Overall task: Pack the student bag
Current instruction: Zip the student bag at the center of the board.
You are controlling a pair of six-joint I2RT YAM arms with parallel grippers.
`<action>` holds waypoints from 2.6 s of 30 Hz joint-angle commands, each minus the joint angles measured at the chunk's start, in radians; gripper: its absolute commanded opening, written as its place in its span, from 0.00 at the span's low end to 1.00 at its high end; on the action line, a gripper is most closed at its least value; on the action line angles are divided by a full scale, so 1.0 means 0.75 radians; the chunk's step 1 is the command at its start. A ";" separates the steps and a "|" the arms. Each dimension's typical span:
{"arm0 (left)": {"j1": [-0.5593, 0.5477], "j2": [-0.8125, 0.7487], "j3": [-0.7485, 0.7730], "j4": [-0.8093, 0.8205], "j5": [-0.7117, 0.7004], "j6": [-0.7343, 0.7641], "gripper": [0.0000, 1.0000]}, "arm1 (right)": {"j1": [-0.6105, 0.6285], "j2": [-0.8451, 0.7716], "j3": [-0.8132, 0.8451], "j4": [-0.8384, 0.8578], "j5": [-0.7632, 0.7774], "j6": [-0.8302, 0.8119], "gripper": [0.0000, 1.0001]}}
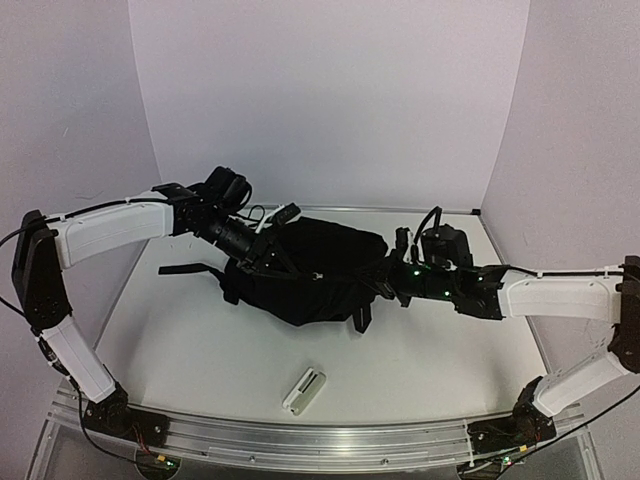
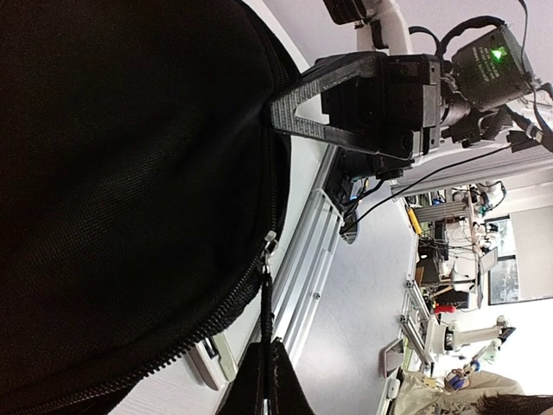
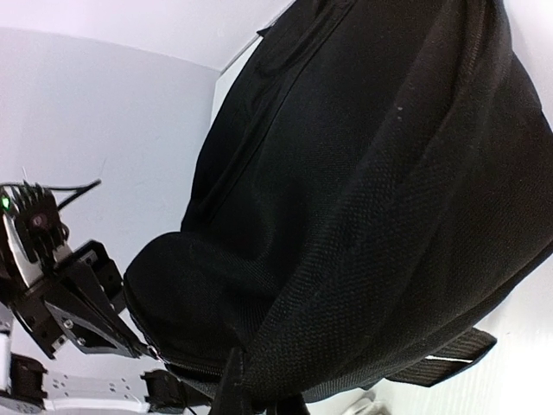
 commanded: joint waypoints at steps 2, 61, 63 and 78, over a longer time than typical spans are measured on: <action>-0.023 -0.065 0.074 -0.079 0.126 0.025 0.00 | -0.118 -0.071 0.074 -0.151 0.115 -0.236 0.18; -0.066 -0.031 0.041 -0.020 -0.020 0.050 0.00 | -0.027 -0.344 -0.244 -0.405 0.630 0.179 0.00; -0.064 -0.038 0.022 -0.008 -0.022 0.046 0.00 | -0.041 -0.345 -0.242 -0.413 0.631 0.168 0.00; 0.018 -0.102 -0.097 -0.010 -0.171 0.057 0.00 | -0.151 -0.285 -0.213 -0.432 0.655 0.073 0.00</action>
